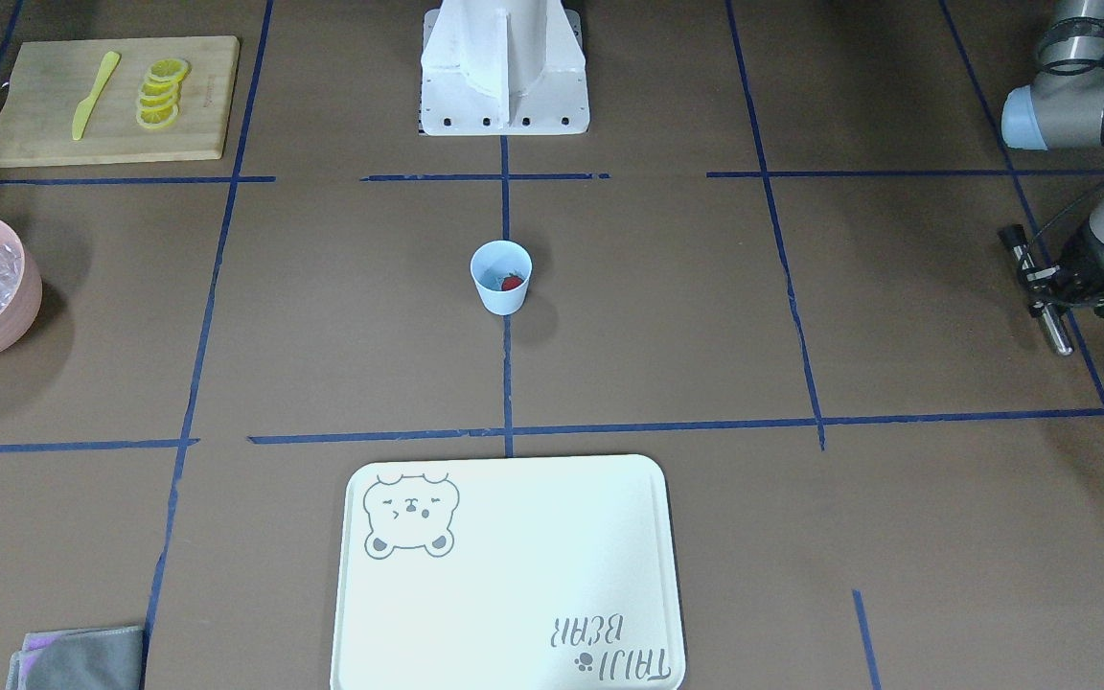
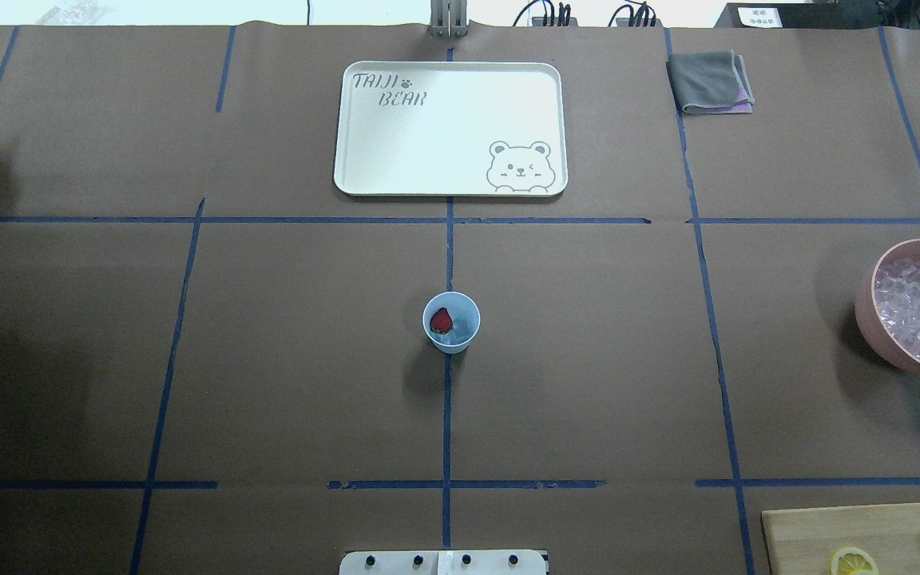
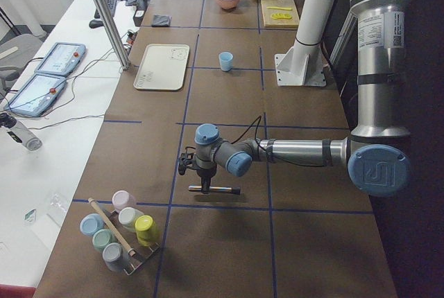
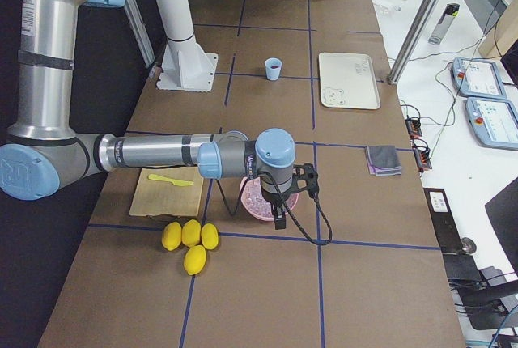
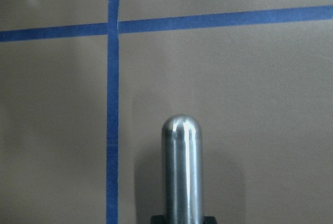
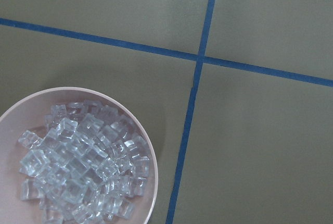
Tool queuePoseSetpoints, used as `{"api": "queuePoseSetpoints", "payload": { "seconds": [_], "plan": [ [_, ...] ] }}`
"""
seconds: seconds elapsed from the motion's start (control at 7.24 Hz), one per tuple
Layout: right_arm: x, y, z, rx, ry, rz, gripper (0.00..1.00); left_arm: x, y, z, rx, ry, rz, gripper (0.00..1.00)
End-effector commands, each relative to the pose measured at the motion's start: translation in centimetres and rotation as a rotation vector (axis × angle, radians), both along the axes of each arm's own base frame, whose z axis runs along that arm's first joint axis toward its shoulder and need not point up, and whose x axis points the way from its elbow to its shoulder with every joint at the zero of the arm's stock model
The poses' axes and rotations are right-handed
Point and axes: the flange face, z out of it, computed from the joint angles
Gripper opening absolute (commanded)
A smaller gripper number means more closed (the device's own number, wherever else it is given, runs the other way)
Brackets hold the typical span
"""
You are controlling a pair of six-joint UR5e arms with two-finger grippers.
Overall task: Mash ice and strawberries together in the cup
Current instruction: 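Lower the muddler onto the table and open the left gripper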
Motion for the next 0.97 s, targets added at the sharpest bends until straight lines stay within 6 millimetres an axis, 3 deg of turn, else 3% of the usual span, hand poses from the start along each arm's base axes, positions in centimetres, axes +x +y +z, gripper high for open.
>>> {"api": "queuePoseSetpoints", "payload": {
  "seconds": [0.0,0.41,0.55,0.69,0.83],
  "plan": [
    [0.0,0.0,0.0,-0.001,0.000,0.000,0.99,0.3,-0.1,-0.2,0.007,0.003,0.004,1.00],
    [0.0,0.0,-0.3,0.005,0.000,0.001,0.99,0.8,0.1,-2.5,-0.018,0.134,0.090,1.00],
    [0.0,0.0,-0.3,0.005,0.000,0.001,0.99,-0.9,-0.5,-3.2,0.041,0.130,0.131,1.00],
    [0.0,0.0,-0.3,0.005,0.000,0.001,0.99,-5.2,-1.5,-3.3,0.063,0.094,0.162,1.00],
    [0.0,0.0,-0.4,0.007,0.000,0.000,0.99,-9.3,-2.6,-5.3,0.085,0.057,0.219,1.00]
  ]
}}
